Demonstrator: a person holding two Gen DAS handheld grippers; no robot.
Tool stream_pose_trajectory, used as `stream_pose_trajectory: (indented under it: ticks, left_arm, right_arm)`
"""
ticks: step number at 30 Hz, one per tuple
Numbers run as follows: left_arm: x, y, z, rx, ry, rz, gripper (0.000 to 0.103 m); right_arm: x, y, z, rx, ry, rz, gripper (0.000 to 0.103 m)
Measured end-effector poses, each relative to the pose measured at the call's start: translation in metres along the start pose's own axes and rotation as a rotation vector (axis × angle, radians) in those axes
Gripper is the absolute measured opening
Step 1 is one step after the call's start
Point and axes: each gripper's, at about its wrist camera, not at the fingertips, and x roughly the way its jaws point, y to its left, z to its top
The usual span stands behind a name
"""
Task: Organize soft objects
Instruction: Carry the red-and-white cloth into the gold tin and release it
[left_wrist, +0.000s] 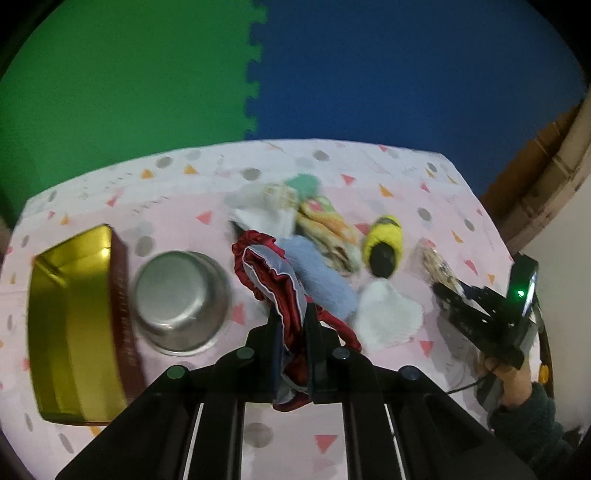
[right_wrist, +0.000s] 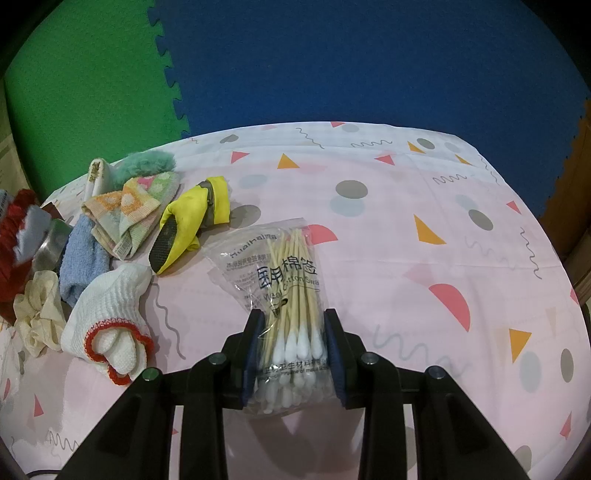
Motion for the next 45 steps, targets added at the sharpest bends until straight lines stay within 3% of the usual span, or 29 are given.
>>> stream_pose_trajectory:
  ticks: [16,30,45]
  left_arm:
    - [-0.005,0.136,-0.007,-0.172,0.003,0.269,0.008]
    - [0.027,0.214,-0.019,-0.259,0.068,0.360,0.009]
    - [0.029,0.248,-0.025,-0.288,0.072,0.402,0.018]
  right_arm:
    - [0.000,0.000,0.000,-0.002,0.001,-0.003,0.033]
    - [0.000,0.000,0.000,-0.008,0.003,-0.010,0.033]
    - [0.001,0.001,0.001,-0.014,0.004,-0.016,0.034]
